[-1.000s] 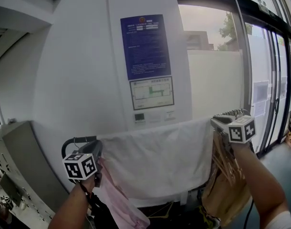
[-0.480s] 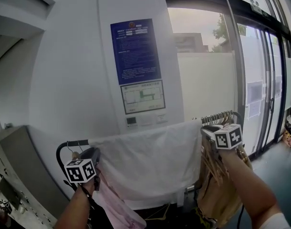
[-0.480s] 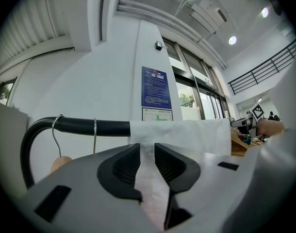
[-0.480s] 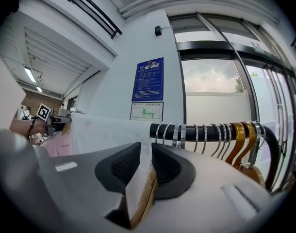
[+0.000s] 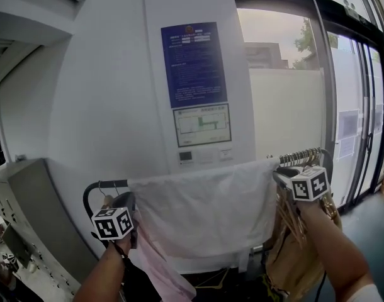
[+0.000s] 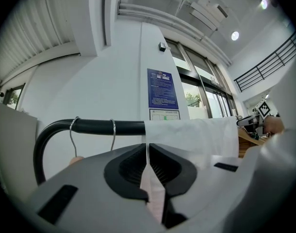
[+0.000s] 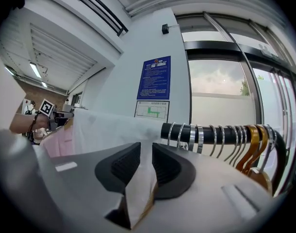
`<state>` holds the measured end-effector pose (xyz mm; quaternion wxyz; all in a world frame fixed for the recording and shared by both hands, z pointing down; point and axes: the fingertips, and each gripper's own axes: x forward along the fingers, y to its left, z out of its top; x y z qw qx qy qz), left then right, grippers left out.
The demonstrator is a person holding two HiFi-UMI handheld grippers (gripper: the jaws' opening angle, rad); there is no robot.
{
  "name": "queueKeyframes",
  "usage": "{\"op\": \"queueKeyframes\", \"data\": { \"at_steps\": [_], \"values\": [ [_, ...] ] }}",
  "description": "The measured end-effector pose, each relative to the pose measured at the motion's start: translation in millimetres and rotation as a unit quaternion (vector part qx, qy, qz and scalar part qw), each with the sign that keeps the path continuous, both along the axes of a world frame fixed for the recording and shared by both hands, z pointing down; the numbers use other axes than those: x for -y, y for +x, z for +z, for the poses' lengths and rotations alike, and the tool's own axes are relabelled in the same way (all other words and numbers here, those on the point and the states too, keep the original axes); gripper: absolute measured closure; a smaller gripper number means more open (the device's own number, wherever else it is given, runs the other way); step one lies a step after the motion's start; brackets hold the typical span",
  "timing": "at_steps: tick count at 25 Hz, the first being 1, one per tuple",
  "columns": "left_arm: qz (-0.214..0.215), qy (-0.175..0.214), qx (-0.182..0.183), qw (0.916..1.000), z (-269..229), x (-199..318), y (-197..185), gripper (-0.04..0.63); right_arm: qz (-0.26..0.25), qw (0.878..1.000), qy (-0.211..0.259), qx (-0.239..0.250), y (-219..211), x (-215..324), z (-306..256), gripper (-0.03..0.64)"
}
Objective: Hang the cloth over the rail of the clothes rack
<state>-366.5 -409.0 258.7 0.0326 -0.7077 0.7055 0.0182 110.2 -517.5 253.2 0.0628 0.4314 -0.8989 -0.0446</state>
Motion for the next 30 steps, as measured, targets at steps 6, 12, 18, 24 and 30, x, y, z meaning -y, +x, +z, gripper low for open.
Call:
{"op": "queueKeyframes", "data": {
  "at_steps": [6, 12, 18, 24, 30],
  "values": [
    [0.007, -0.007, -0.002, 0.9999, -1, 6, -1, 0.544, 0.000, 1.000, -0.005, 0.001, 0, -1, 0, 0.562],
    [0.038, 0.005, -0.006, 0.9993, -7, 1, 10, 0.517, 0.005, 1.000, 0.002, -0.004, -2, -6, -1, 0.560],
    [0.046, 0.007, -0.007, 0.9989, -4, 5, 9, 0.515, 0.007, 1.000, 0.006, -0.005, -2, -8, -3, 0.560],
    [0.037, 0.005, -0.008, 0.9993, -9, 11, 4, 0.515, 0.008, 1.000, 0.004, -0.003, -3, -9, -3, 0.560],
    [0.039, 0.015, 0.001, 0.9991, -20, 2, 5, 0.586, 0.012, 1.000, 0.006, -0.009, -6, -8, -2, 0.560]
  ]
}}
